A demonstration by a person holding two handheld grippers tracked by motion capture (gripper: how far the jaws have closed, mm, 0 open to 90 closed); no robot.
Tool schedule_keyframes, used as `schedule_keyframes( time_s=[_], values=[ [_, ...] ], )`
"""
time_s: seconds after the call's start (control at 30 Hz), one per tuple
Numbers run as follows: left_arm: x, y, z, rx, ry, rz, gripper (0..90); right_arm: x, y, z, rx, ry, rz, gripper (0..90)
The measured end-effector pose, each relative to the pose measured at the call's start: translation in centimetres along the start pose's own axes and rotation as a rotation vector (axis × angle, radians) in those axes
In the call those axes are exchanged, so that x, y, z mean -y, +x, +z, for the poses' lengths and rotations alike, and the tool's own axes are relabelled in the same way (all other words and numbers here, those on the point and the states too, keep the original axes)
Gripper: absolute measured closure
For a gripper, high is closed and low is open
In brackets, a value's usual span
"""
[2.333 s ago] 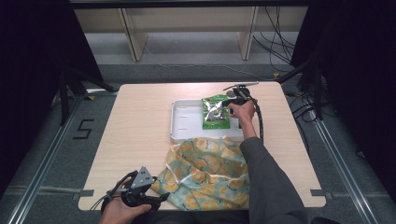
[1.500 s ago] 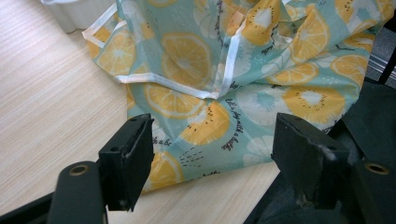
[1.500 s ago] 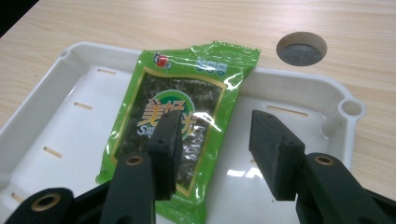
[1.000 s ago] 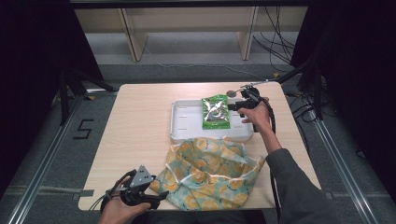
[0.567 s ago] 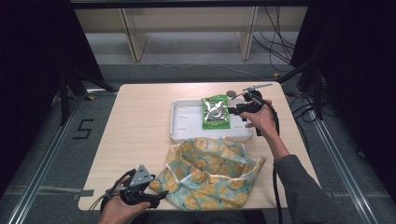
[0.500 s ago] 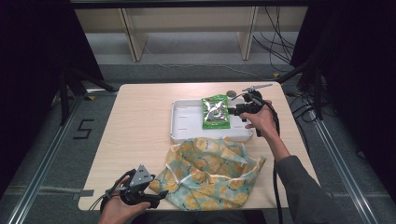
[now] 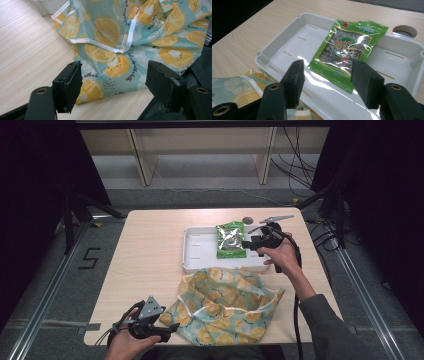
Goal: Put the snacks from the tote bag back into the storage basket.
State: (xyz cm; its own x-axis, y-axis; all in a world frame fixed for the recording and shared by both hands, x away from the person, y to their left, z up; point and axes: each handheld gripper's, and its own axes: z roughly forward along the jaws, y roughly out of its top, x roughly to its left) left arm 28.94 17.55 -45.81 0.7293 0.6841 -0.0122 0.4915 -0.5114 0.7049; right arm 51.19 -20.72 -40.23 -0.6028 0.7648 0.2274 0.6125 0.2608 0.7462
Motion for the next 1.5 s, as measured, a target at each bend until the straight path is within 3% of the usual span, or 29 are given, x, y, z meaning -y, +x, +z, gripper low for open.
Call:
schedule_keyframes(
  time_s=[0.03, 0.07, 0.17, 0.2, 0.23, 0.27, 0.3, 0.33, 0.43, 0.47, 0.53, 0.57, 0.6, 0.7, 0.83, 0.9, 0.97, 1.03, 1.07, 1.13, 1.17, 1.2, 1.27, 1.3, 1.33, 1.4, 1.47, 1.5],
  values=[
    [0.0, 0.0, 0.0, 0.001, -0.009, 0.001, 28.3, 0.1, 0.1, -0.1, -0.001, -0.001, 0.011, 45.0],
    [0.0, -0.1, 0.1, -0.003, -0.020, -0.012, 28.3, 0.1, -0.1, -0.1, -0.001, -0.009, -0.012, 44.9],
    [0.0, -0.1, 0.1, -0.005, -0.017, -0.013, 28.3, 0.1, 0.2, -0.6, -0.013, -0.019, 0.009, 44.0],
    [0.0, 0.0, 0.0, 0.000, -0.005, 0.009, 28.3, 0.1, 0.2, -0.7, -0.014, -0.027, 0.008, 43.7],
    [0.0, 0.0, 0.0, 0.000, -0.007, 0.008, 28.3, 0.1, 0.2, -0.9, -0.014, -0.031, -0.010, 43.2],
    [0.0, -0.1, 0.0, 0.003, -0.010, -0.013, 28.3, 0.2, 0.4, -1.1, -0.016, -0.027, 0.012, 42.9],
    [0.0, -0.1, 0.0, 0.000, -0.015, -0.015, 28.3, 0.2, 0.6, -1.2, -0.022, -0.028, 0.009, 42.8],
    [0.0, 0.1, 0.0, -0.003, -0.010, 0.010, 28.3, 0.2, 0.6, -1.3, -0.018, -0.029, 0.006, 42.5],
    [0.0, 0.0, 0.0, -0.002, -0.012, 0.008, 28.2, 0.3, 0.8, -1.8, -0.023, -0.034, -0.024, 42.1],
    [0.0, 0.1, 0.0, -0.002, -0.009, 0.011, 28.2, 0.4, 1.1, -2.1, -0.026, -0.018, 0.004, 42.1],
    [0.0, 0.1, 0.0, -0.002, -0.010, 0.010, 28.2, 0.5, 1.0, -2.2, -0.015, -0.032, -0.042, 42.0],
    [0.0, 0.1, 0.0, -0.002, -0.013, 0.006, 28.2, 0.6, 1.3, -2.2, -0.030, -0.022, -0.009, 41.9],
    [0.0, 0.1, -0.1, -0.003, -0.011, 0.011, 28.2, 0.7, 1.4, -2.3, -0.025, -0.012, -0.006, 41.8],
    [0.0, 0.1, -0.1, -0.004, -0.010, 0.011, 28.2, 1.0, 1.5, -2.2, -0.032, -0.013, -0.037, 40.9],
    [-0.1, 0.1, -0.1, -0.005, -0.008, 0.014, 28.2, 1.4, 2.3, -2.4, -0.038, -0.001, -0.033, 40.9],
    [0.0, 0.0, 0.0, -0.016, -0.025, -0.002, 28.2, 1.6, 2.3, -2.6, -0.025, -0.001, -0.069, 40.7],
    [-0.1, 0.1, -0.2, -0.007, -0.003, 0.024, 28.2, 1.9, 2.6, -2.8, -0.018, 0.010, -0.071, 40.5],
    [-0.1, 0.1, -0.2, -0.007, -0.008, 0.021, 28.2, 2.2, 2.8, -3.1, -0.010, 0.018, -0.084, 40.5],
    [0.0, -0.1, -0.1, -0.004, -0.017, -0.006, 28.2, 2.4, 2.8, -3.1, -0.015, 0.010, -0.088, 40.3],
    [0.0, 0.0, -0.2, -0.004, -0.012, -0.005, 28.2, 2.6, 2.9, -3.5, -0.014, 0.016, -0.086, 40.3],
    [-0.1, 0.1, -0.2, -0.007, -0.008, 0.015, 28.2, 2.9, 3.0, -3.7, -0.004, 0.002, -0.089, 40.3],
    [-0.1, 0.1, -0.2, -0.008, -0.005, 0.024, 28.2, 3.0, 3.1, -3.9, -0.013, 0.023, -0.077, 40.2],
    [-0.1, 0.2, -0.2, -0.011, -0.003, 0.025, 28.2, 3.5, 3.2, -4.1, -0.020, 0.025, -0.083, 40.2],
    [0.0, 0.0, -0.1, -0.012, -0.024, 0.001, 28.2, 3.7, 3.2, -4.2, -0.011, 0.017, -0.089, 40.1],
    [-0.1, 0.1, -0.2, -0.009, -0.004, 0.023, 28.2, 3.9, 3.1, -4.3, -0.018, 0.030, -0.085, 40.1],
    [-0.1, 0.0, -0.2, -0.008, -0.016, 0.012, 28.2, 4.4, 3.0, -4.4, -0.030, 0.020, -0.096, 40.0],
    [-0.1, 0.1, -0.2, -0.012, -0.005, 0.023, 28.2, 4.8, 3.3, -4.9, -0.013, 0.030, -0.077, 40.0],
    [0.0, 0.0, -0.1, -0.018, -0.025, -0.001, 28.2, 5.1, 3.4, -5.0, -0.021, 0.033, -0.057, 40.0]
  ],
)
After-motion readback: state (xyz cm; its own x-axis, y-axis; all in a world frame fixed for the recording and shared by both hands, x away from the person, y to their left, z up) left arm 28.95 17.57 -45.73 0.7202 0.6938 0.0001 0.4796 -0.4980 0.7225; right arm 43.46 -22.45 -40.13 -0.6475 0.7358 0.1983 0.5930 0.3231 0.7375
